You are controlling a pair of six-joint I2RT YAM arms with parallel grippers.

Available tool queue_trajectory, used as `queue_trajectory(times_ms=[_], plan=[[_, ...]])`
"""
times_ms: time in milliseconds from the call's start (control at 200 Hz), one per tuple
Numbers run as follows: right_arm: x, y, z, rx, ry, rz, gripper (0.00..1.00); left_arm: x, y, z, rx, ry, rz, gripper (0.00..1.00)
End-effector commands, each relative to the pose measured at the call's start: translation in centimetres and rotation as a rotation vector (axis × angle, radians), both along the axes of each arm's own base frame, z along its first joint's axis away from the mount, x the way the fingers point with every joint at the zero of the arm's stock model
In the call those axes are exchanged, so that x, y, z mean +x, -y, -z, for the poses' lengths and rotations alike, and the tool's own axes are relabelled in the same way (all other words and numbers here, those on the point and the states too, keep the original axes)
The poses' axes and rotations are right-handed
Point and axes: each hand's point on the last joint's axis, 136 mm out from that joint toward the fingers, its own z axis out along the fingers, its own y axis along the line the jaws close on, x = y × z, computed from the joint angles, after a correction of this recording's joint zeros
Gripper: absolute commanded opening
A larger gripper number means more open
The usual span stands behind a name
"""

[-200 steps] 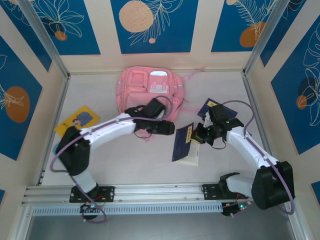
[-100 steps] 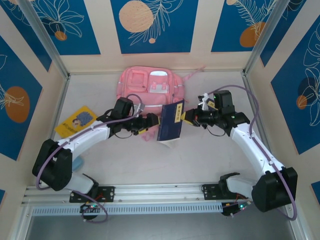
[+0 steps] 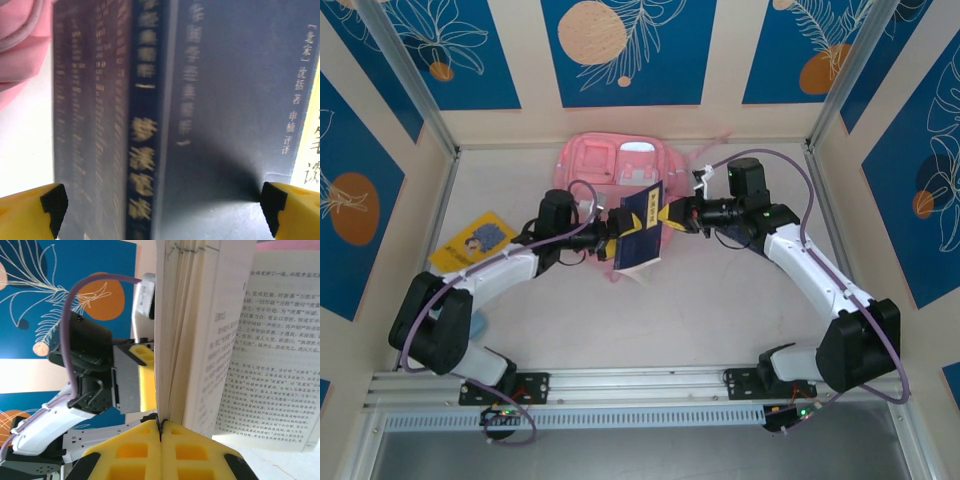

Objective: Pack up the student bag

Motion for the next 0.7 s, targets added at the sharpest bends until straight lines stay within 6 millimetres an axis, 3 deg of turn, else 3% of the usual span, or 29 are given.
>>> queue_trajectory(times_ms=[0,160,450,570,610,695], plan=[[-0.2,-0.7,-2.6,0.068,0.046,-0.046,0.00,0.3,0.6,-3.0,-0.095,0.054,0.039,0.96],[0.2,-0.3,-1.4,0.051,0.016,-0.025,0.00,-0.1,0.6,-5.3,-0.131,0.126,0.056,0.61],[0.5,0.9,0.5,0.012,-0.006,0.028,0.00,0.2,0.0,-5.1,-0.119,0.130,0.039,0.28],[0.3,1.4,1.4,-0.034,-0.021,0.049,0.00,0.4,-0.4,-5.2,-0.111,0.138,0.023,0.06],[0.3,1.9,2.2,-0.074,-0.040,0.073,0.12,0.6,-0.6,-5.2,-0.096,0.140,0.005,0.00],[0.3,3.3,4.1,-0.176,-0.074,0.153,0.45,1.0,-1.3,-5.4,-0.064,0.156,-0.034,0.00]])
